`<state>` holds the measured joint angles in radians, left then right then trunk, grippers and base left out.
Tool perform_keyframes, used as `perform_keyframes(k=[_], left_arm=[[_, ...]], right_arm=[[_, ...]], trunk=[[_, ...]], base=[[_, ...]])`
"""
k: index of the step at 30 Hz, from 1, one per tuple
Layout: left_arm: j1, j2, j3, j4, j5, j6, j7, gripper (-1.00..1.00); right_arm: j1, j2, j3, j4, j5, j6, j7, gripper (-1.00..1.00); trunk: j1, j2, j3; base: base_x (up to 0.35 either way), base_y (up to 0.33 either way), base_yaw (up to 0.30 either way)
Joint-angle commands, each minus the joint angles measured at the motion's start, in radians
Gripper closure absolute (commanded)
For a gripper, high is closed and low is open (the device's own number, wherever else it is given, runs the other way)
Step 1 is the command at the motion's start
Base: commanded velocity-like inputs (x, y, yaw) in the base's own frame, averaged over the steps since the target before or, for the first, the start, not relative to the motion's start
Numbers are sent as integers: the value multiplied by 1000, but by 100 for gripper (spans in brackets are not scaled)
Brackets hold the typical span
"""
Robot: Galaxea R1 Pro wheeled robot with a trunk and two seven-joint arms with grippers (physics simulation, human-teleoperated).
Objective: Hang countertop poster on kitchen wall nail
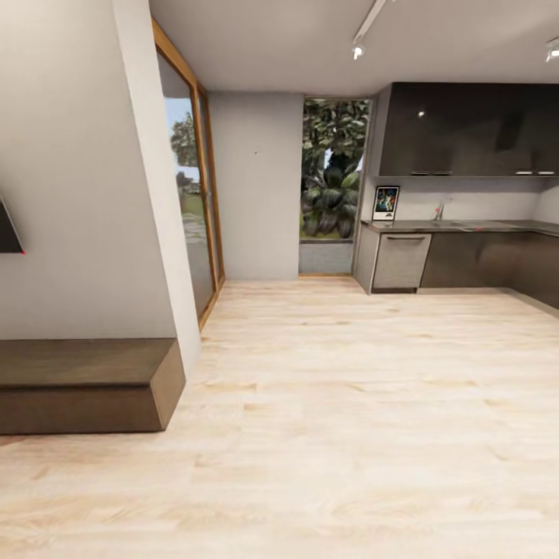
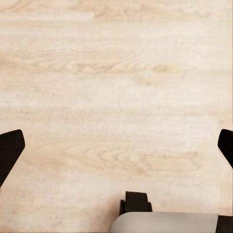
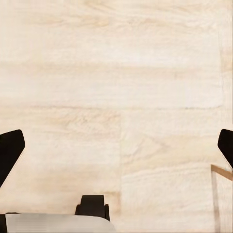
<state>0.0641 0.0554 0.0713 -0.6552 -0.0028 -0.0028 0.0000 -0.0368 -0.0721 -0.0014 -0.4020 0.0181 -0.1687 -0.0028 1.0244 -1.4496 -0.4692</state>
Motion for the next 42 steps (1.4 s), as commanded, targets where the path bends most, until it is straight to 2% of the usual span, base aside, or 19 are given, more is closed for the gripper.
perform_keyframes(k=[1,29,42], left_arm=[[0,0,1,-1,0,0,0,-100],[0,0,1,-1,0,0,0,-100],[0,0,1,31,0,-2,0,-100]], right_arm=[[-1,0,0,1,2,-3,0,-100],[-1,-2,0,0,2,-3,0,-100],[-1,-2,0,0,2,-3,0,-100]], trunk=[[1,0,-1],[1,0,-1],[1,0,-1]], base=[[325,0,0],[324,-1,0],[322,-103,0]])
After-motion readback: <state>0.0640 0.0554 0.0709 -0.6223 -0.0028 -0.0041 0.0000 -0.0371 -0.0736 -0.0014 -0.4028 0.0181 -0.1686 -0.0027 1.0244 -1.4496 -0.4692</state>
